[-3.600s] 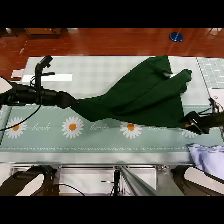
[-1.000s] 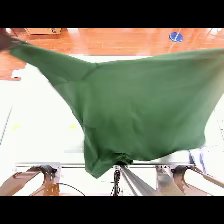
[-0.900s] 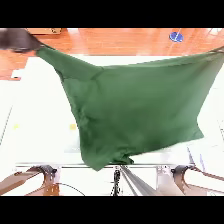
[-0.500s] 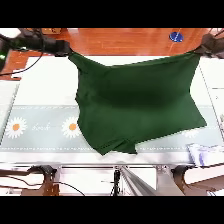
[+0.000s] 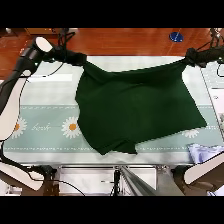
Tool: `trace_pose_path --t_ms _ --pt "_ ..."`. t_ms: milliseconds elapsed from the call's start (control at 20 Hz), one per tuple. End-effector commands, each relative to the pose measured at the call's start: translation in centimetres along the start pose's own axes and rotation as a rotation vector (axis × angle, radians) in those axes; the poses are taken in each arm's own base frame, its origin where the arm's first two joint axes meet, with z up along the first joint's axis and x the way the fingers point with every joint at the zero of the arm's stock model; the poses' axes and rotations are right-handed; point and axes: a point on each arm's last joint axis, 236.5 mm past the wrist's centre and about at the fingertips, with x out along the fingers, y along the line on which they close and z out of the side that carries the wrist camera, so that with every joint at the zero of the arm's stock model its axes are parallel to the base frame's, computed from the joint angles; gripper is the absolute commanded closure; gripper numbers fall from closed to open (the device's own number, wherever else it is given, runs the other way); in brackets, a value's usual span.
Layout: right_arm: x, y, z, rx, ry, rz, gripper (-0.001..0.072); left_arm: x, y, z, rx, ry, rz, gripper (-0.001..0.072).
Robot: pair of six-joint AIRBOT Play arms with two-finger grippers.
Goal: Fold the shirts.
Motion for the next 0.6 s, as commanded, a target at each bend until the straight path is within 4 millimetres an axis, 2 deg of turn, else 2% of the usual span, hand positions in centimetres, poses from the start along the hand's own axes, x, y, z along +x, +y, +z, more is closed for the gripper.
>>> trace_pose_path --t_ms 0,100,250,400,550 --pt "0.6 -1.2 0.1 0.002 -0.005 -0.01 0.0684 1.0 -0.7 -1.9 0.0 0.07 -0.025 0.0691" --pt "0.1 -1.8 -1.2 0.016 0.052 -0.004 0.0684 0.1 -0.7 -5.4 -0.018 0.223 -0.017 0.0692" --pt "-1.1 -3.2 -4.5 0.034 0.191 -0.009 0.0684 -2.3 -0.4 -11.3 -0.032 0.496 0.019 0.0691" --pt "-2.6 -6.1 -7.8 0.027 0.336 -0.098 0.0684 -4.2 -2.2 -14.1 -0.069 0.639 -0.009 0.0692" --pt "-3.0 -7.1 -8.3 0.026 0.36 -0.139 0.0684 -3.9 -4.3 -16.4 -0.076 0.724 -0.022 0.0692"
